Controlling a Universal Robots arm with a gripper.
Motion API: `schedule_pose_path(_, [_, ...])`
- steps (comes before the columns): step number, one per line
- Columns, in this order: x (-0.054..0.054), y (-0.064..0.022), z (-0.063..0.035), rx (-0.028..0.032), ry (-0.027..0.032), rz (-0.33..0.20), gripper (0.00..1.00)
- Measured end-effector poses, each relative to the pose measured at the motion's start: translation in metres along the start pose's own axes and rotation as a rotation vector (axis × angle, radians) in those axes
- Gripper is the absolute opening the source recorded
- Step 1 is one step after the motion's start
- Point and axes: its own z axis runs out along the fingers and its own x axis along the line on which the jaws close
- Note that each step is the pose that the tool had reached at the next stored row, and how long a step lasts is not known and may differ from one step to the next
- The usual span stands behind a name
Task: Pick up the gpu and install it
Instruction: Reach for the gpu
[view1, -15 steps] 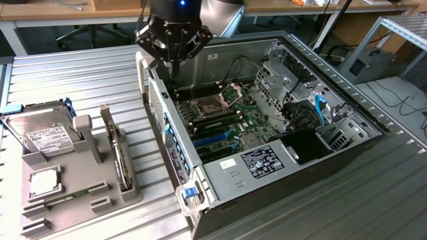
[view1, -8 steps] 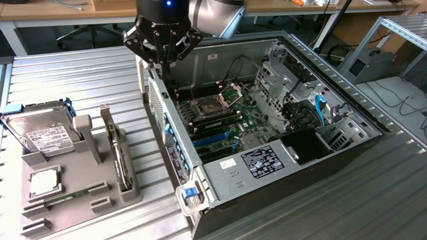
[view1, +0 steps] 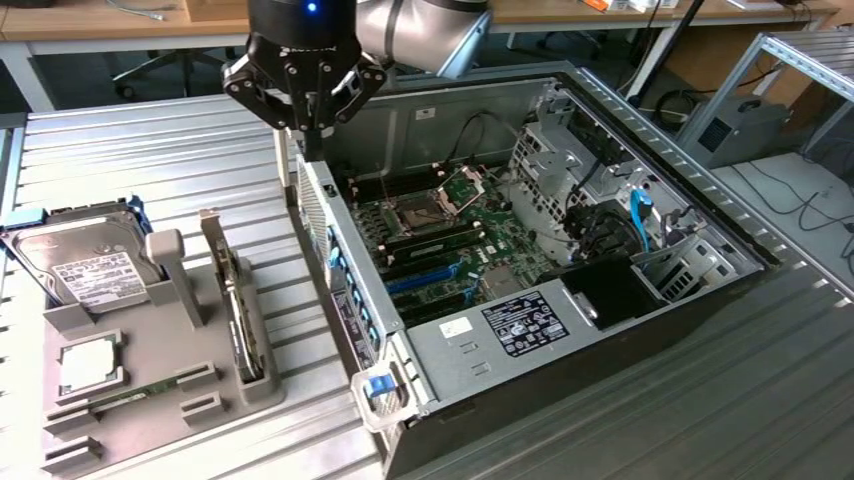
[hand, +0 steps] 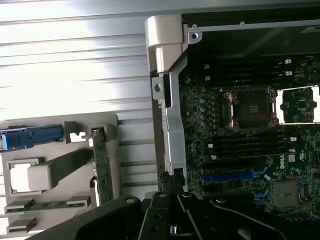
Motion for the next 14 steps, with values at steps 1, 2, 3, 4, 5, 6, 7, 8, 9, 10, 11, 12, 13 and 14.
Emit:
schedule_pose_path(1, [0.002, -0.0002, -0.0001, 0.0, 0.0, 0.0, 0.11])
schedule_pose_path(2, [0.004, -0.0003, -0.0001, 0.0, 0.0, 0.0, 0.11])
schedule_pose_path(3, [0.006, -0.0004, -0.0002, 0.0001, 0.0, 0.0, 0.11])
schedule_pose_path(4, [0.007, -0.0005, -0.0002, 0.0, 0.0, 0.0, 0.11])
schedule_pose_path(5, [0.008, -0.0006, -0.0002, 0.0, 0.0, 0.0, 0.11])
schedule_pose_path(6, [0.01, -0.0007, -0.0003, 0.0, 0.0, 0.0, 0.11])
schedule_pose_path(7, [0.011, -0.0008, -0.0002, 0.0, 0.0, 0.0, 0.11])
schedule_pose_path(8, [0.012, -0.0009, -0.0003, 0.0, 0.0, 0.0, 0.11])
schedule_pose_path(9, [0.013, -0.001, -0.0003, 0.0, 0.0, 0.0, 0.11])
schedule_pose_path(10, [0.015, -0.0011, -0.0003, 0.0, 0.0, 0.0, 0.11])
schedule_pose_path(11, [0.017, -0.0013, -0.0003, 0.0, 0.0, 0.0, 0.11])
schedule_pose_path(12, [0.018, -0.0014, -0.0004, -0.0001, -0.0001, 0.0, 0.11])
schedule_pose_path(13, [0.019, -0.0015, -0.0004, 0.0, 0.0, 0.0, 0.11])
schedule_pose_path(14, [0.021, -0.0016, -0.0004, 0.0, 0.0, 0.0, 0.11])
